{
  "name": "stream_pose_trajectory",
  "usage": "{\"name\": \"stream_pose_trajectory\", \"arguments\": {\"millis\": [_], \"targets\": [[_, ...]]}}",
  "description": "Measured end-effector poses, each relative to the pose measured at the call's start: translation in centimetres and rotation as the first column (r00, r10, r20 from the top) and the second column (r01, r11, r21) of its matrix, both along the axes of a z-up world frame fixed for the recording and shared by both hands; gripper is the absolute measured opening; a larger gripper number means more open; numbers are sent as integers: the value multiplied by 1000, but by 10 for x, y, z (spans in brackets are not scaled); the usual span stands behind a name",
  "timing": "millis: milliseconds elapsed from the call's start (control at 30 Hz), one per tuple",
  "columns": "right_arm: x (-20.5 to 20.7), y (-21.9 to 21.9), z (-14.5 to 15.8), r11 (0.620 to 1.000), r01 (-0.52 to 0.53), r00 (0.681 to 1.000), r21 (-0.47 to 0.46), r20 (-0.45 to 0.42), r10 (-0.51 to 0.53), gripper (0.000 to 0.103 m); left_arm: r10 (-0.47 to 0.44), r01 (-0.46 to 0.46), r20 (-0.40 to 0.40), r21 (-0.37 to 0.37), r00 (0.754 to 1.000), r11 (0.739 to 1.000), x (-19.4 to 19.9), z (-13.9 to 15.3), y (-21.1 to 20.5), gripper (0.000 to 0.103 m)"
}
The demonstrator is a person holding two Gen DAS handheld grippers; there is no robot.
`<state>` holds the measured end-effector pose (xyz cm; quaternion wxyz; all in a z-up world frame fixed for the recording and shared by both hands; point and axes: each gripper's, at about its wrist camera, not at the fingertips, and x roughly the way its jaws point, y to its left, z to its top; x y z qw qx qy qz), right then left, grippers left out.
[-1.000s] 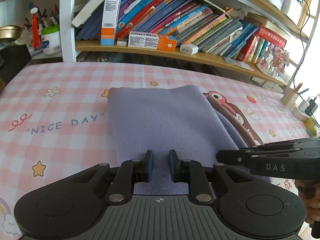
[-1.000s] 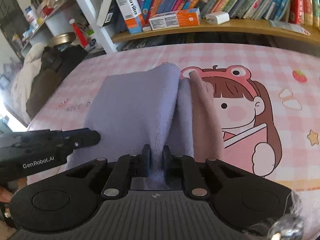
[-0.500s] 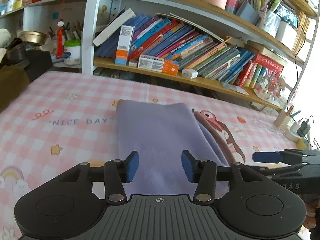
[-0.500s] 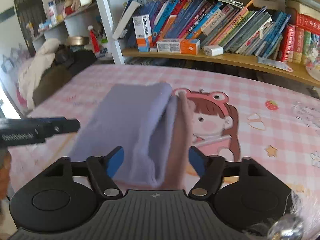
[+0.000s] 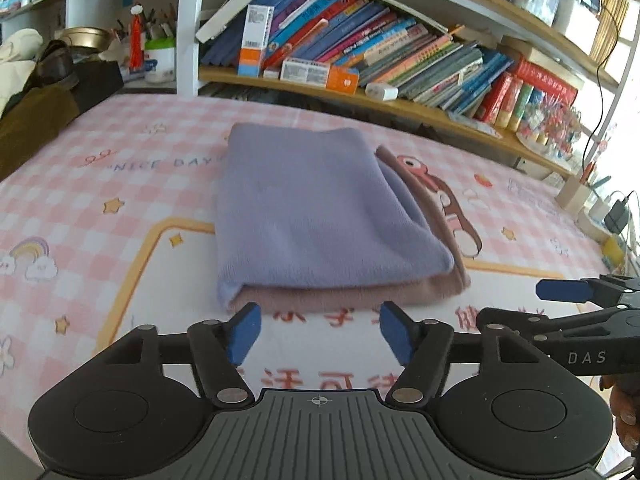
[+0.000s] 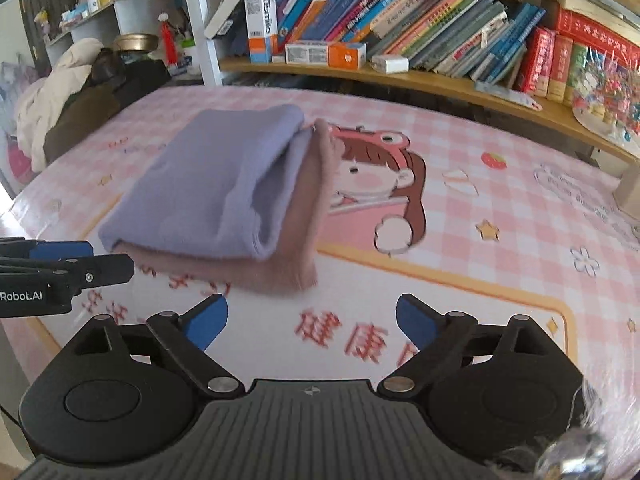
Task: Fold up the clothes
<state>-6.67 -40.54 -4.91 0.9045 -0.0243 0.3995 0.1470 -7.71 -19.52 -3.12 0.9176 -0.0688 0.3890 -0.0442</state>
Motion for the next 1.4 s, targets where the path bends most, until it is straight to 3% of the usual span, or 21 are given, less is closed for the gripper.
{"name": "stream_pose_trajectory", "arguments": {"millis": [233,500,967,1167,1400], "targets": [[-14,-7,-6,1000,0,999,6,-48,0,94,24,-22,-37,33,999,999,-13,-4,-8,81],[-16,-4,-9,1000,20,997,-11,-75,-21,95,0,2,-50,34,999,999,-11,-8,-8,83],[-4,30,-4,983,180,979,-39,-87,-182,96,-178,180,-39,31,983,983,33,-4,29,84],[3,48,4,966,256,966,32,-49,-254,96,-230,229,16,28,973,973,50,7,57,84],[23,58,14,927,346,938,144,-19,-347,96,-214,215,31,-38,976,976,79,11,98,85]]}}
